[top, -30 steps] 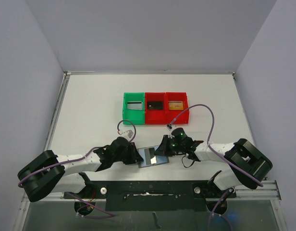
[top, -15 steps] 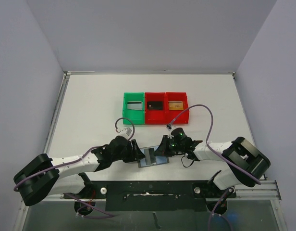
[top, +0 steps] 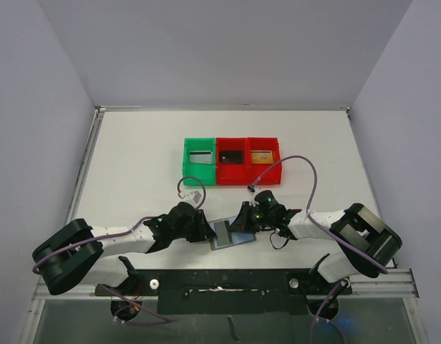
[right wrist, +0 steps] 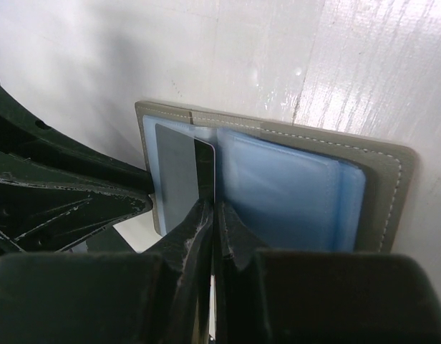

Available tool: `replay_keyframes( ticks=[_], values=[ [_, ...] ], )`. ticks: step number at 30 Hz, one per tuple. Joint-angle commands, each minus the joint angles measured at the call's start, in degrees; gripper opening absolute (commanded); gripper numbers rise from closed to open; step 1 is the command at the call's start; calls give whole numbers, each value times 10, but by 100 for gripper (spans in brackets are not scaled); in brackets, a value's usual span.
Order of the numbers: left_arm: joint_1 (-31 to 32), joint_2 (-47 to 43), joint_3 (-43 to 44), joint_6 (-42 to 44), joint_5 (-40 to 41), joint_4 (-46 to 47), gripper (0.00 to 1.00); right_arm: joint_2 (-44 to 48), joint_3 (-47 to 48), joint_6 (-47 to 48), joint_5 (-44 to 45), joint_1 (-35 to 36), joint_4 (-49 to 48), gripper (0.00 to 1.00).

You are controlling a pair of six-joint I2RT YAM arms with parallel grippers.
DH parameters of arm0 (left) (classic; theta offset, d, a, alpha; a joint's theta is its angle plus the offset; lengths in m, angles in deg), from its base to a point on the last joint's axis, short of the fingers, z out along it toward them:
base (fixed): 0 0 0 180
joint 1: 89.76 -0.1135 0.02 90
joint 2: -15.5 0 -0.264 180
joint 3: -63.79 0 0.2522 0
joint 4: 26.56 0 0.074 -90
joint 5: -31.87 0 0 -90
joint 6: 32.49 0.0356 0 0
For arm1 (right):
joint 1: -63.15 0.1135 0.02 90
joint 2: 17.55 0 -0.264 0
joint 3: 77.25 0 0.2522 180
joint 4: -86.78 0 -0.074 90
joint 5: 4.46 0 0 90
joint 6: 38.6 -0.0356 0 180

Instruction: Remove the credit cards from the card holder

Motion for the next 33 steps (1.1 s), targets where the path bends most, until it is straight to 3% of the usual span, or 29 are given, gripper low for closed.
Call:
replay_keyframes(
  ticks=[1, 11, 14, 23, 29, 33],
  values=[
    [5, 7, 23, 1, -6, 35, 18, -5, 9, 0, -11, 5, -30, 3],
    [11, 32, 42, 22, 11, -19, 3, -8, 0, -11, -32, 4, -67, 9],
    [11, 36, 44, 25, 16, -34, 1, 0, -5, -14, -27, 4, -68, 0],
    [12, 38, 47, 31, 33, -59, 0, 68, -23, 13, -12, -36, 5, 0],
    [13, 34, 53, 32, 32, -57, 0, 65, -25, 20, -29, -43, 8, 0],
    [16, 9, 80, 41, 48, -80, 21, 59, -26, 14, -33, -43, -4, 0]
  ],
)
